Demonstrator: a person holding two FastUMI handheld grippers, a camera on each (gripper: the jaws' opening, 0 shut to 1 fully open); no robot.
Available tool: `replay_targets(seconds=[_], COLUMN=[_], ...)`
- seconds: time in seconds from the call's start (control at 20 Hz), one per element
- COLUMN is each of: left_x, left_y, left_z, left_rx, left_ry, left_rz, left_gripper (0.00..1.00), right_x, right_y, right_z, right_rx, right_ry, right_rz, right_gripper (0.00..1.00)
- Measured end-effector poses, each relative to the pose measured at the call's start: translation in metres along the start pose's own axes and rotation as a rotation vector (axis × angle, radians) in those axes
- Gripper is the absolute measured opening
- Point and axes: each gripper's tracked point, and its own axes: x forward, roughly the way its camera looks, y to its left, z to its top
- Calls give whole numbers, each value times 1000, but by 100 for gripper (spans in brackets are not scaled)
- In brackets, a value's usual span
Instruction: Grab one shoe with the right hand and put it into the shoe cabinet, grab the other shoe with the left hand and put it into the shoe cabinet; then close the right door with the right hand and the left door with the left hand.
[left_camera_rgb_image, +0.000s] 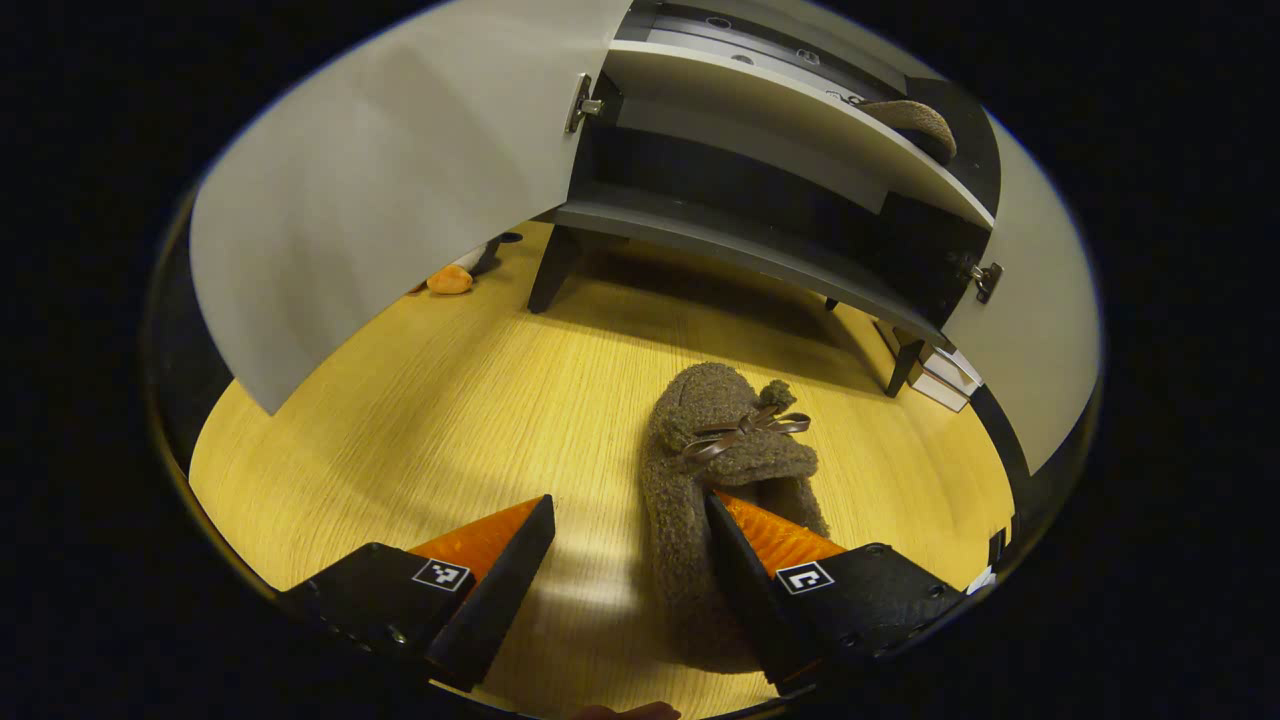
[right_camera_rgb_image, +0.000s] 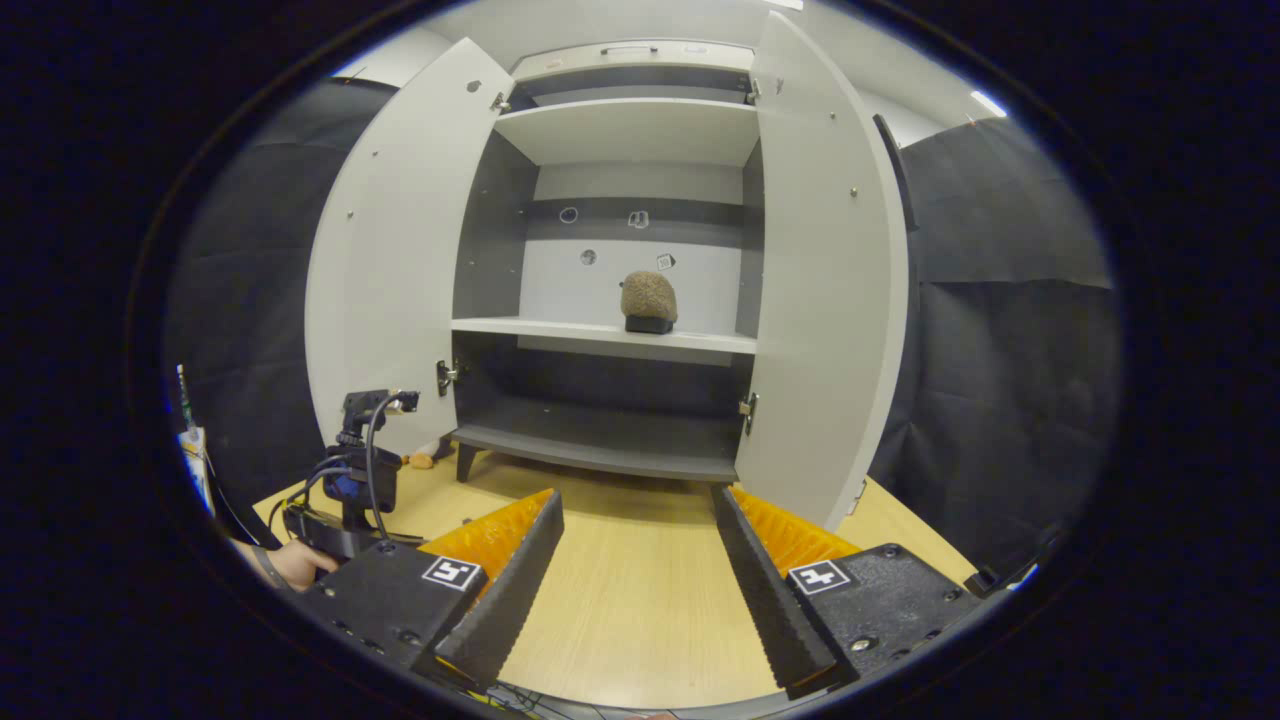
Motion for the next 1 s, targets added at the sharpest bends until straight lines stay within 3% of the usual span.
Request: replay_targets(seconds=[0.2,0.3,0.35,0.5,0.55,0.7,0.85,1.0], left_x=[17,21,24,28,30,27,8,-36], left_y=[-3,-6,-9,-19,-16,-13,-10,-20], left_z=[10,14,14,15,18,17,20,43], left_rx=[20,30,36,48,52,49,37,74], left_ry=[-19,-49,-57,-81,-91,-106,-117,-219], left_rz=[-18,-13,-16,-22,7,13,18,1], left_gripper=[92,82,70,49,30,5,0,0], right_x=[1,1,2,2,3,3,5,7], right_y=[-5,-7,-8,-8,-8,-7,-4,-2], right_z=[-1,-2,-4,-7,-8,-9,-12,-15], right_rx=[4,12,11,16,15,17,20,19], right_ry=[4,6,8,17,19,21,26,33], right_rz=[-16,-20,-23,-24,-23,-21,-11,-7], right_gripper=[96,96,96,96,96,96,96,96])
